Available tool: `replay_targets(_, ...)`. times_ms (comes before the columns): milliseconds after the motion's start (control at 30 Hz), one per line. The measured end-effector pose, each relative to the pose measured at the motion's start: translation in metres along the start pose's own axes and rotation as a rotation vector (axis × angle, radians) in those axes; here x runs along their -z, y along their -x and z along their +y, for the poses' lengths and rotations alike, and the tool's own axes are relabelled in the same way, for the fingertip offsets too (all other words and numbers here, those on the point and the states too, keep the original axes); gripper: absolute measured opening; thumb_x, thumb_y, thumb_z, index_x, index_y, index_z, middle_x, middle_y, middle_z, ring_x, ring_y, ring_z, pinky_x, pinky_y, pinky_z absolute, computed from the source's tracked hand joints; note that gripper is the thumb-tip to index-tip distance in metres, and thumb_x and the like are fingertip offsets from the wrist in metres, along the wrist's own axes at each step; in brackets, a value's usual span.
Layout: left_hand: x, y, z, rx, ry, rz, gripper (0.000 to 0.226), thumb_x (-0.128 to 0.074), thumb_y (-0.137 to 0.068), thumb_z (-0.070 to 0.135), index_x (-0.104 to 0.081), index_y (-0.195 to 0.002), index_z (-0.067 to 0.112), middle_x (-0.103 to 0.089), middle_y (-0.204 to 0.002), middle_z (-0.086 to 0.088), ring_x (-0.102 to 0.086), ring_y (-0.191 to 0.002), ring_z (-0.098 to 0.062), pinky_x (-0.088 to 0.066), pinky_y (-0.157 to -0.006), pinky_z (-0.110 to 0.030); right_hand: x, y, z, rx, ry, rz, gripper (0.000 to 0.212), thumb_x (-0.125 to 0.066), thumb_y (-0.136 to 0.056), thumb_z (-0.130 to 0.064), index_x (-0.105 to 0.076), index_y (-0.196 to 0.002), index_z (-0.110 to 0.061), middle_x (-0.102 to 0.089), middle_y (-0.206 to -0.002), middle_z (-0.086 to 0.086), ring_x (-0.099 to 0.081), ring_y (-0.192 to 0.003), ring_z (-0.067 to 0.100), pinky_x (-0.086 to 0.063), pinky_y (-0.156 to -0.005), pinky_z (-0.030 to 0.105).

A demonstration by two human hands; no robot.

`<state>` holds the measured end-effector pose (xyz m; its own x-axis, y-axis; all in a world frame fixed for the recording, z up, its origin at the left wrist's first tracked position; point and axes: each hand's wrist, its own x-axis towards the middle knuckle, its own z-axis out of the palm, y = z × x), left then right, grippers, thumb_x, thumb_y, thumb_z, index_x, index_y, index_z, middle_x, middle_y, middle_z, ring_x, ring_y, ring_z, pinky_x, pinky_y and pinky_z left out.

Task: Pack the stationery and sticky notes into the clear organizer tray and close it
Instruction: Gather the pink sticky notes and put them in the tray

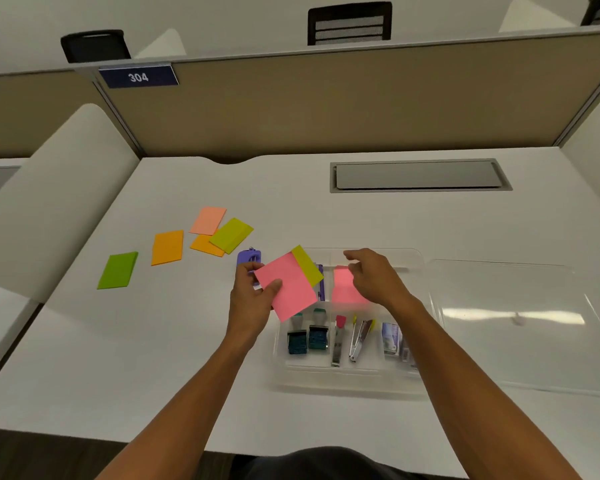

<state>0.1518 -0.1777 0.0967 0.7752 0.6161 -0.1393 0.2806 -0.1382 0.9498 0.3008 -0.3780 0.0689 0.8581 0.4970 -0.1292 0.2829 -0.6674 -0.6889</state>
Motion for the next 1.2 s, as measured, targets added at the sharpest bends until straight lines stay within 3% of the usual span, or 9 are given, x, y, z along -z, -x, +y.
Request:
replay_targets(100, -0.014, -0.002, 0.006, 0.001, 0.012, -0.027, 0.036, -0.07, -0.085, 0.014, -0.047, -0.112, 0.022, -0.057, -0.103, 0.007, -0.061, -0.086, -0.003, -0.06, -0.076, -0.045, 0.009, 0.009, -0.015, -0.014, -0.256, -0.024, 0.037, -0.053, -0.096, -0.042, -0.064, -0.124, -0.022, -0.069, -0.114, -0.005, -0.067, -0.092, 0.005, -0.049, -0.085, 0.029)
replay_targets(167, -0.023, -0.003, 0.008, -0.003, 0.005, -0.049, 0.038, -0.071, -0.084, 0.014, -0.047, -0.113, 0.021, -0.057, -0.103, 0.005, -0.062, -0.085, -0.002, -0.06, -0.072, -0.044, 0.011, 0.017, -0.02, -0.01, -0.383, -0.06, 0.035, -0.057, -0.092, -0.048, -0.068, -0.115, -0.024, -0.072, -0.1, -0.01, -0.07, -0.079, 0.005, -0.055, -0.079, 0.033)
replay_targets(333, -0.035, -0.005, 0.013, -0.006, 0.001, -0.094, 0.036, -0.072, -0.083, 0.017, -0.048, -0.105, 0.033, -0.06, -0.106, 0.005, -0.065, -0.091, -0.013, -0.061, -0.068, -0.038, 0.015, 0.026, -0.013, -0.074, -0.613, -0.048, 0.019, -0.067, -0.09, -0.022, -0.071, -0.108, -0.018, -0.074, -0.091, -0.002, -0.072, -0.077, 0.016, -0.059, -0.07, 0.033)
replay_targets(500, -0.039, -0.004, 0.011, 0.01, -0.037, -0.186, 0.031, -0.067, -0.088, 0.018, -0.046, -0.097, 0.039, -0.061, -0.104, 0.013, -0.068, -0.086, -0.011, -0.06, -0.063, -0.028, 0.021, 0.023, -0.006, -0.11, -0.668, -0.048, 0.01, -0.064, -0.091, -0.007, -0.069, -0.098, -0.013, -0.073, -0.088, 0.006, -0.072, -0.079, 0.021, -0.059, -0.074, 0.035)
replay_targets(567, -0.039, -0.003, 0.01, 0.019, -0.052, -0.182, 0.027, -0.066, -0.089, 0.018, -0.048, -0.097, 0.037, -0.062, -0.102, 0.013, -0.067, -0.085, -0.008, -0.059, -0.062, -0.025, 0.023, 0.021, -0.003, -0.125, -0.656, -0.007, 0.013, -0.062, -0.091, -0.004, -0.069, -0.094, -0.015, -0.072, -0.087, 0.006, -0.07, -0.079, 0.022, -0.059, -0.074, 0.034)
replay_targets(700, -0.04, -0.004, 0.007, 0.059, -0.05, -0.163, 0.023, -0.065, -0.089, 0.018, -0.05, -0.098, 0.033, -0.062, -0.105, 0.008, -0.066, -0.09, -0.011, -0.06, -0.073, -0.036, 0.026, 0.013, 0.006, -0.14, -0.553, 0.123, 0.016, -0.06, -0.093, -0.007, -0.07, -0.094, -0.02, -0.072, -0.089, 0.001, -0.07, -0.08, 0.02, -0.059, -0.075, 0.036)
replay_targets(867, -0.037, -0.006, 0.008, 0.044, -0.041, -0.145, 0.023, -0.064, -0.09, 0.016, -0.05, -0.097, 0.033, -0.064, -0.104, 0.006, -0.067, -0.089, -0.015, -0.06, -0.075, -0.039, 0.033, 0.007, 0.016, -0.192, -0.475, 0.262, 0.016, -0.058, -0.094, -0.009, -0.07, -0.099, -0.018, -0.07, -0.095, 0.001, -0.066, -0.087, 0.018, -0.057, -0.083, 0.039)
replay_targets(1000, -0.036, -0.01, 0.009, 0.046, -0.056, -0.129, 0.025, -0.057, -0.092, 0.014, -0.055, -0.097, 0.038, -0.066, -0.102, 0.01, -0.066, -0.09, -0.01, -0.059, -0.077, -0.039, 0.035, 0.004, 0.019, -0.172, -0.239, 0.359, 0.016, -0.057, -0.095, -0.01, -0.071, -0.102, -0.015, -0.07, -0.099, 0.002, -0.059, -0.083, 0.012, -0.045, -0.073, 0.026)
replay_targets(1200, -0.04, -0.017, 0.014, 0.016, -0.09, -0.163, 0.027, -0.055, -0.093, 0.012, -0.058, -0.097, 0.038, -0.065, -0.103, 0.009, -0.065, -0.097, -0.015, -0.059, -0.079, -0.042, 0.025, -0.002, 0.016, -0.1, -0.016, 0.193, 0.018, -0.055, -0.096, -0.014, -0.07, -0.106, -0.016, -0.071, -0.105, 0.004, -0.063, -0.094, 0.021, -0.053, -0.081, 0.036)
